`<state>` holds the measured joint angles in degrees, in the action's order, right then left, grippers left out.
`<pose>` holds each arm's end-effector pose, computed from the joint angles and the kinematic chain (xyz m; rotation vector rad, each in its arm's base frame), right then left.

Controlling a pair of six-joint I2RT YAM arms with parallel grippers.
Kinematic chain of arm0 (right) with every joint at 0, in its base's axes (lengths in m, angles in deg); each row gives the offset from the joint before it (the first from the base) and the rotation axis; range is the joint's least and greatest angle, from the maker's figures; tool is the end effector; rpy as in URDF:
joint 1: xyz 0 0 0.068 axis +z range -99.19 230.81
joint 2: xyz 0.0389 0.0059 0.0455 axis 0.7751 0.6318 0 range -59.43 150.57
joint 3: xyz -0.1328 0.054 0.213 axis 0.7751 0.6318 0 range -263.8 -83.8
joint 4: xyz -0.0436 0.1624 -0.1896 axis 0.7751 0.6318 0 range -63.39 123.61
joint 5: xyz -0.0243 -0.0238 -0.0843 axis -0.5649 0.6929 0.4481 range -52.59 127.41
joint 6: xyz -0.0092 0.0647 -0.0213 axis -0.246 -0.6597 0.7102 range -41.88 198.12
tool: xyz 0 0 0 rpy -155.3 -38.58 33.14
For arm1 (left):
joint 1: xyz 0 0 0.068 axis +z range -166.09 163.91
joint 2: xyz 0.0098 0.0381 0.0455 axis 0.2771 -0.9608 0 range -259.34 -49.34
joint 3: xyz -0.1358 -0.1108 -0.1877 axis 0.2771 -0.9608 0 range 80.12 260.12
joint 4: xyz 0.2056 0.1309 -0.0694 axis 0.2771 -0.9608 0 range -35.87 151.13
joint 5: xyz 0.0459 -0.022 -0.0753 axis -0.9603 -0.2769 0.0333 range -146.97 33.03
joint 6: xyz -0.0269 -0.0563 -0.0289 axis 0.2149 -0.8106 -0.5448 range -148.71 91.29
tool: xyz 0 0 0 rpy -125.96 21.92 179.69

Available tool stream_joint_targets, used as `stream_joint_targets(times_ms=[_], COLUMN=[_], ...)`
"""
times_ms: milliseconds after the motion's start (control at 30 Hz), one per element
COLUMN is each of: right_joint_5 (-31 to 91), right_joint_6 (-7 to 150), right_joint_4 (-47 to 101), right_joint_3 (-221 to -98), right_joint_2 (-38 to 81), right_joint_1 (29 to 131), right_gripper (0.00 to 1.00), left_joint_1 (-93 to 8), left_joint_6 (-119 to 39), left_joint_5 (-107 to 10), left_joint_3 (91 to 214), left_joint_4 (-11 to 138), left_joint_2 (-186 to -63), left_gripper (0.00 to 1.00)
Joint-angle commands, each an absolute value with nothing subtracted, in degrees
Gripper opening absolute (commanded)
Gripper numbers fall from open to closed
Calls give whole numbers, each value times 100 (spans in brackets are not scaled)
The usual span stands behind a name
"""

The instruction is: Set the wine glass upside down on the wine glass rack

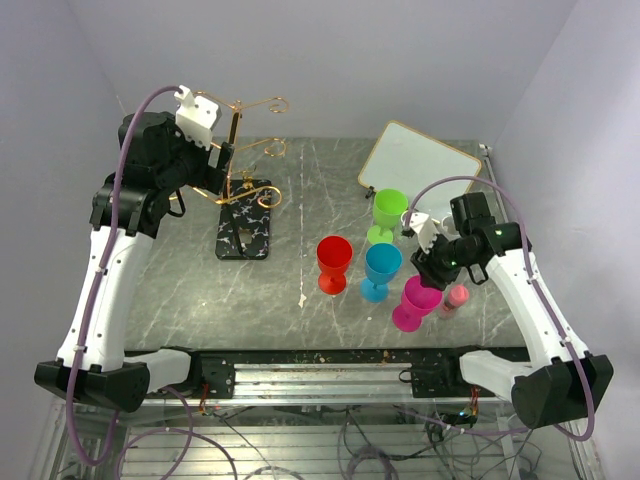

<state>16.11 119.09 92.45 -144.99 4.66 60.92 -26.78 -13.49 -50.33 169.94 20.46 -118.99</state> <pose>0.1901 0.0544 0.2669 -1.2346 2.3659 0.3502 0.2505 -0.0539 0.4381 0.5071 1.8586 -0.0588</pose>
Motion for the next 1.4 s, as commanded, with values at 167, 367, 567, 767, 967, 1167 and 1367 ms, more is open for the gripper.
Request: stream_joint_targets(times_ms=[167,367,567,767,967,1167,1367], right_joint_5=[1623,1772,1906,1070,68,-478,-617], right_joint_6=[11991,12147,12269,12450,12426,11625,10044], right_joint_4=[9339,9643,9995,10566,10469,9507,7233], right_joint_3=[-14462,-15119,-15755,-17613,-19190,-19857,-19244], right_joint_2=[446,301,-175,-2,610,1194,1186], right_joint_1=[6162,6162,5942,5680,5679,5677,5678], right_gripper=[16,0,0,0,0,0,0], left_joint_1=[-2663,-2663,-2663,-2663,-2663,-2679,-2934], left_joint_6=[-1184,-1016,-1089,-1467,-2224,-3019,-4691], left_joint_5=[-5235,-5332,-4949,-4312,-3845,-2459,-935], left_joint_3=[17008,17089,17473,18129,17863,17690,17432], left_joint_4=[2074,2012,1897,1781,2525,3155,4257], left_joint_2=[-11818,-11857,-12036,-12358,-12245,-12262,-12501], left_gripper=[99,100,99,100,100,99,96])
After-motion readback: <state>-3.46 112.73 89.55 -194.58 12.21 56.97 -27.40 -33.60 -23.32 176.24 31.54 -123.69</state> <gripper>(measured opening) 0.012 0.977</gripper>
